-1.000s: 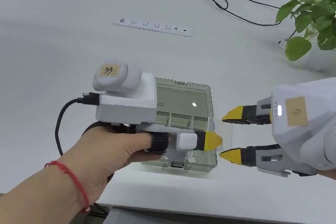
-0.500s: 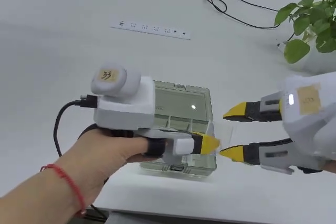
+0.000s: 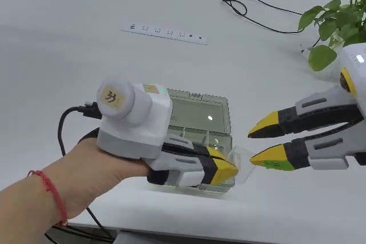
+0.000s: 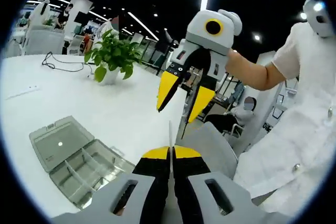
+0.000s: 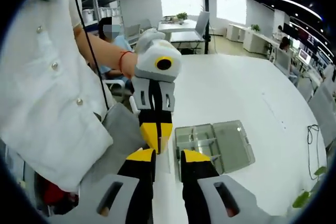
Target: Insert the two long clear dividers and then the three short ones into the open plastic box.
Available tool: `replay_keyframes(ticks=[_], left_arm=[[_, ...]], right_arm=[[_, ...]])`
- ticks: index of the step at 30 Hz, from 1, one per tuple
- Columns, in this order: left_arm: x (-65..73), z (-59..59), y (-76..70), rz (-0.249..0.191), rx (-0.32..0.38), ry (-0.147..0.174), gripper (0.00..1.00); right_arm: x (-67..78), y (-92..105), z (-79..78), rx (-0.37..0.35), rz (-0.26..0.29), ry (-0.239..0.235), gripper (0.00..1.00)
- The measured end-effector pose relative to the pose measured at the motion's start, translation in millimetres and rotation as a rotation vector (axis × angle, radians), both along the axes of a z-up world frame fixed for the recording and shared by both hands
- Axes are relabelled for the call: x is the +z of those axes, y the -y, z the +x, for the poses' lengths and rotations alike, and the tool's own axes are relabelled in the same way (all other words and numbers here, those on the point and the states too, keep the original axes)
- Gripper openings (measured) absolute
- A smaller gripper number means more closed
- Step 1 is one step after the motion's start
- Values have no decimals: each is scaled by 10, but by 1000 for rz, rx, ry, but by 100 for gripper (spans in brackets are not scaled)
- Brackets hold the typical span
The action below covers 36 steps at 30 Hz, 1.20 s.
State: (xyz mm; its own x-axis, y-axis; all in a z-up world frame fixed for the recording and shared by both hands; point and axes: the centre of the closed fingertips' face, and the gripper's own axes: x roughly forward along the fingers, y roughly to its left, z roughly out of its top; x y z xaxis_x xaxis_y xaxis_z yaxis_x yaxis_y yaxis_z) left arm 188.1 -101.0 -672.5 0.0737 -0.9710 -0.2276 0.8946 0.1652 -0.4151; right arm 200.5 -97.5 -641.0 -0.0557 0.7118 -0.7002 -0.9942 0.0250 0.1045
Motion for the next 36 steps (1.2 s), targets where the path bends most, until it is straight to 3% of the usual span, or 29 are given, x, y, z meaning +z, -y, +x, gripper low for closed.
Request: replay_keyframes(ticks=[2, 5, 8, 11, 15, 26, 36], left_arm=[[13, -22, -1, -4, -20, 39, 0], [33, -40, -6, -14, -33, 60, 0], [65, -66, -4, -26, -53, 103, 0], [96, -90, -4, -41, -65, 118, 0], [131, -125, -7, -54, -81, 138, 0], [150, -146, -21, -65, -83, 151, 0], [136, -151, -20, -57, -82, 164, 0]], right_arm=[[15, -19, -84, 22, 16, -67, 17], [12, -36, -114, 38, 23, -108, 14], [-6, -49, -130, 52, 21, -123, 13], [-10, -89, -213, 84, 31, -171, 12], [-54, -99, -225, 100, 20, -179, 10], [-89, -114, -280, 134, 8, -180, 3], [-101, -120, -298, 142, 9, -173, 3]])
